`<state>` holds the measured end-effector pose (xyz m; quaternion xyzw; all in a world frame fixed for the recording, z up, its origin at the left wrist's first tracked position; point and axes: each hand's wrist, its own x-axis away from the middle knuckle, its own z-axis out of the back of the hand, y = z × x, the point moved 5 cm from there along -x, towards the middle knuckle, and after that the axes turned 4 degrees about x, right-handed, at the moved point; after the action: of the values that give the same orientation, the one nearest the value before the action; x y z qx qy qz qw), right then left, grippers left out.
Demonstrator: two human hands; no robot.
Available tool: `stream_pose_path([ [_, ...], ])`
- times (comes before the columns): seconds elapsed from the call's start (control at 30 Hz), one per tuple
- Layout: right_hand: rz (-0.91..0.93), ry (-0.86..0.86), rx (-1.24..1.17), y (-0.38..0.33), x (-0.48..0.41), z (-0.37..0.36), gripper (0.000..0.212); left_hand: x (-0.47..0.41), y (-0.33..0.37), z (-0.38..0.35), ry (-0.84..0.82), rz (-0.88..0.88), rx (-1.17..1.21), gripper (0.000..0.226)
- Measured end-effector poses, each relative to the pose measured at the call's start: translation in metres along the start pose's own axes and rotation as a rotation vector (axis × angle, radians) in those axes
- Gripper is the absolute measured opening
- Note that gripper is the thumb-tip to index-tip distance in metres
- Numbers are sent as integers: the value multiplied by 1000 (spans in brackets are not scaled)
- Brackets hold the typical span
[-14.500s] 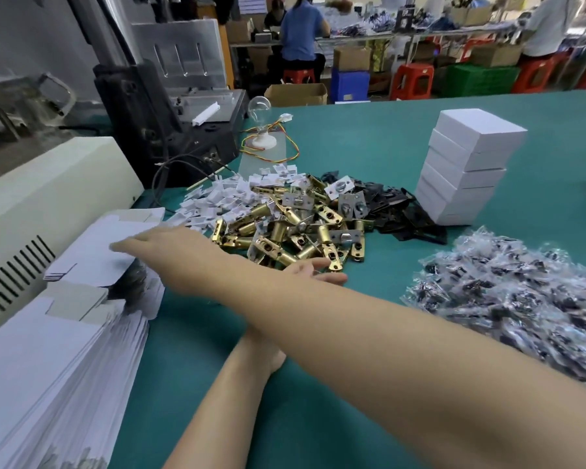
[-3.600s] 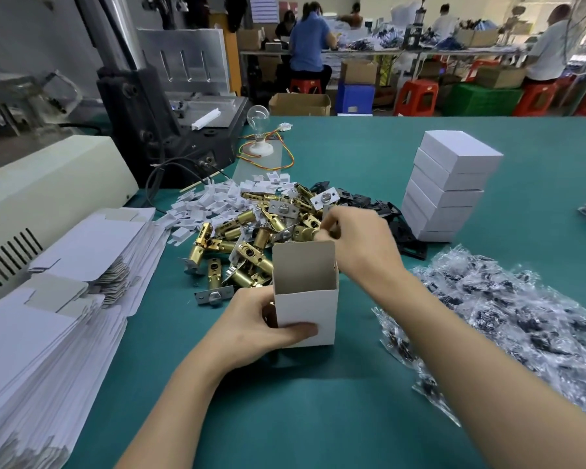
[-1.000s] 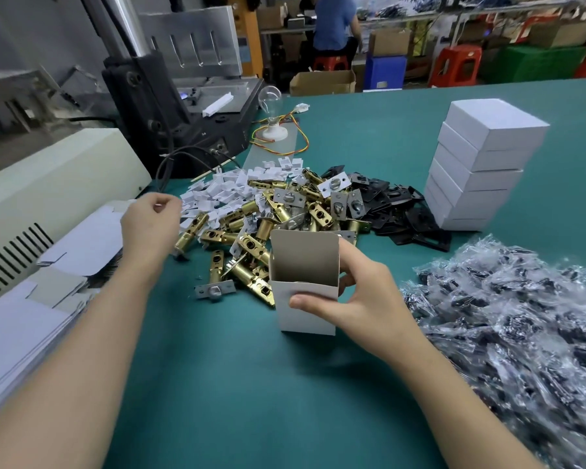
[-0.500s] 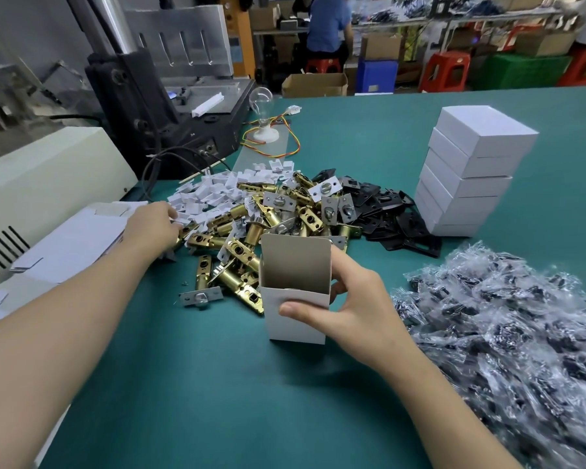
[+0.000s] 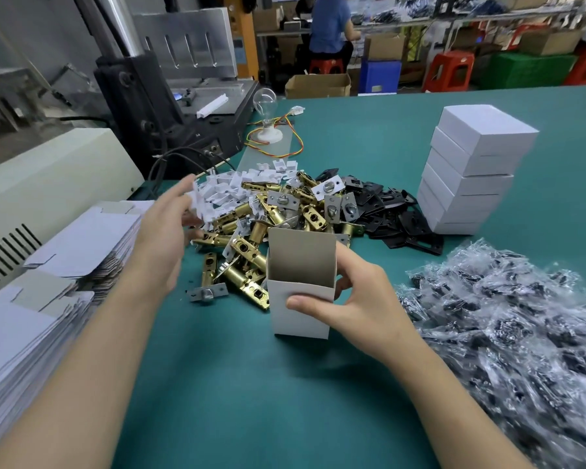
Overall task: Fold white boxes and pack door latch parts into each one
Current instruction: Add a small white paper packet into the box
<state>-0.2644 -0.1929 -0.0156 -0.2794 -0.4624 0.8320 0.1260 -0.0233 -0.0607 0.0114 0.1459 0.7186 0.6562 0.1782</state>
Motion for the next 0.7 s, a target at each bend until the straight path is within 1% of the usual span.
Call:
stream_pose_path([
  [0.07,6,-2,7,-1,0,0,46,25,4,-13,-94,36,144,36],
  [0.17,12,4,14,-2,0,0,46,54,14,-26,-226,79,265,32],
  [0.23,12,5,14,-3,0,0,48,68,25,-29,-255,93,336,25],
  [0.3,14,-2,22,-4,0,0,51,81,36,-29,-263,65,348,14],
  [0.33,16,-7,28,-4,0,0,52,87,41,-28,-267,29,327,10],
  [0.47,16,-23,23,-4,0,0,57,108,57,-32,-316,-211,79,25],
  [0.53,8,-32,17,-3,0,1,59,115,58,-38,-352,-293,-48,31],
  [0.6,1,-38,18,-2,0,1,59,120,58,-47,-378,-328,-125,34],
  [0.7,-8,-50,22,-1,0,2,57,124,53,-62,-428,-292,-169,37],
])
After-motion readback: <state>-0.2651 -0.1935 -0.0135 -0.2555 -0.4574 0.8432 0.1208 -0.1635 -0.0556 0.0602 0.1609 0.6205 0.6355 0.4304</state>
